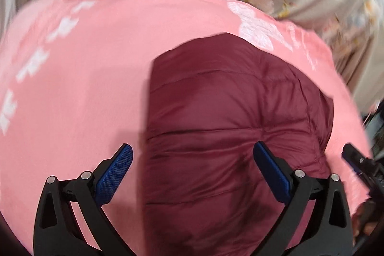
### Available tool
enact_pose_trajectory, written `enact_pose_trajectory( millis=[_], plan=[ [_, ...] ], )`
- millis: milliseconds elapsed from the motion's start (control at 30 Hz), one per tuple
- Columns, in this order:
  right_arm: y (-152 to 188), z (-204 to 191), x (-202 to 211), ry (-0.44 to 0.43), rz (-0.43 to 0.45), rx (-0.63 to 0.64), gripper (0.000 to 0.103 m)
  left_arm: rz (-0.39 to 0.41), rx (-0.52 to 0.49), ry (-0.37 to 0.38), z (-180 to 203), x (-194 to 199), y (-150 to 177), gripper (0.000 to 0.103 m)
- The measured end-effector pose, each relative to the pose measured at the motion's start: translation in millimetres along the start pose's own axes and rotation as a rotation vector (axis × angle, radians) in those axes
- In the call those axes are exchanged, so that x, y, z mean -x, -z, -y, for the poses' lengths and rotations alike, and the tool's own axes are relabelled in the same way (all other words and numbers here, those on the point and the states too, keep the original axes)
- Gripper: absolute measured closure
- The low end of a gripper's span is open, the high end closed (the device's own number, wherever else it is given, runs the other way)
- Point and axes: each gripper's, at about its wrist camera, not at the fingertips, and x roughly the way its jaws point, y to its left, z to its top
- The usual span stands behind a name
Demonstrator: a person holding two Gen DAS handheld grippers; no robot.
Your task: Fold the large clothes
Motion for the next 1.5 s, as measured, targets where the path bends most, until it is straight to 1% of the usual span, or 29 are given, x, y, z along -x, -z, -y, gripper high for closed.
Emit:
enact_pose_trajectory(
  millis=[33, 67, 100, 167, 200, 233, 267, 300, 367, 500, 633, 667, 733, 767, 800, 833, 867, 900, 933, 1000, 1067, 1100, 1233, 1400, 1500],
  plan=[
    [-2.2, 2.6, -3.5, -0.018, -0.024, -0.014, 0.035, -0.044, 0.045, -0.015, -12.8, -3.5, -4.2, 0.005],
    [-4.5, 6.1, -10.1, -0.051, -0.059, -0.034, 0.034, -0.064, 0.078, -0.013, -21.7, -6.1, -7.0, 0.005],
    [-5.7, 8.7, -18.4, -0.084, -0.094, -0.054, 0.034, -0.074, 0.121, 0.013, -32.4, -8.4, -9.1, 0.005],
    [-4.8, 9.7, -33.8, -0.107, -0.147, -0.074, 0.033, -0.095, 0.186, 0.07, -48.0, -13.1, -10.4, 0.005],
    [-3.1, 9.2, -44.2, -0.1, -0.179, -0.078, 0.033, -0.107, 0.214, 0.103, -54.7, -16.5, -10.2, 0.005],
    [-1.3, 7.8, -50.2, -0.096, -0.198, -0.077, 0.033, -0.127, 0.238, 0.138, -60.8, -21.6, -9.1, 0.005],
    [0.6, 5.6, -55.0, -0.1, -0.207, -0.074, 0.032, -0.139, 0.248, 0.157, -63.0, -24.7, -7.4, 0.005],
    [1.5, 2.3, -57.0, -0.103, -0.194, -0.062, 0.029, -0.15, 0.256, 0.182, -65.2, -28.4, -5.9, 0.005],
    [0.7, -2.2, -59.6, -0.119, -0.195, -0.055, 0.026, -0.147, 0.254, 0.2, -66.8, -29.6, -5.1, 0.005],
    [-2.0, -5.2, -70.3, -0.187, -0.213, -0.092, 0.026, -0.137, 0.218, 0.228, -58.2, -33.7, -5.3, 0.005],
    [-6.1, -10.8, -81.5, -0.222, -0.217, -0.087, 0.026, -0.138, 0.176, 0.242, -42.6, -43.0, -10.6, 0.005],
    [-6.8, -14.3, -84.5, -0.227, -0.221, -0.081, 0.028, -0.144, 0.158, 0.252, -37.7, -44.9, -11.9, 0.005],
    [-6.4, -20.0, -89.8, -0.239, -0.233, -0.076, 0.038, -0.143, 0.118, 0.248, -27.0, -45.4, -13.2, 0.005],
    [-6.0, -21.7, -90.9, -0.242, -0.235, -0.077, 0.047, -0.13, 0.084, 0.213, -19.1, -42.6, -12.7, 0.007],
    [-4.9, -23.2, -89.4, -0.247, -0.231, -0.08, 0.056, -0.12, 0.068, 0.196, -15.2, -40.8, -12.7, 0.01],
    [-4.5, -23.8, -85.6, -0.245, -0.221, -0.076, 0.061, -0.103, 0.053, 0.176, -11.7, -35.5, -11.6, 0.013],
    [-4.2, -25.7, -80.9, -0.238, -0.208, -0.064, 0.069, -0.093, 0.045, 0.167, -9.9, -32.4, -11.8, 0.019],
    [-3.2, -29.4, -73.8, -0.227, -0.19, -0.049, 0.075, -0.079, 0.033, 0.161, -8.3, -27.2, -11.7, 0.027],
    [-2.5, -33.0, -66.6, -0.218, -0.174, -0.036, 0.077, -0.065, 0.018, 0.157, -7.2, -21.3, -11.2, 0.031],
    [0.7, -40.5, -49.9, -0.206, -0.14, -0.012, 0.081, -0.034, -0.016, 0.164, -2.7, -5.5, -11.6, 0.043],
    [4.1, -48.9, -33.0, -0.197, -0.105, 0.012, 0.081, -0.011, -0.046, 0.189, 2.6, 11.4, -11.1, 0.05],
    [5.2, -52.3, -26.2, -0.198, -0.092, 0.018, 0.082, 0.0, -0.066, 0.199, 6.4, 20.4, -10.6, 0.052],
    [12.5, -61.2, 14.1, -0.206, -0.022, 0.036, 0.082, 0.053, -0.148, 0.2, 25.7, 50.0, -9.5, 0.052],
    [16.7, -65.1, 62.5, -0.223, 0.064, 0.031, 0.082, 0.136, -0.223, 0.226, 46.0, 93.6, -5.8, 0.052],
    [20.6, -74.9, 90.7, -0.22, 0.112, 0.053, 0.082, 0.191, -0.261, 0.236, 54.3, 120.3, -0.8, 0.052]
  ],
)
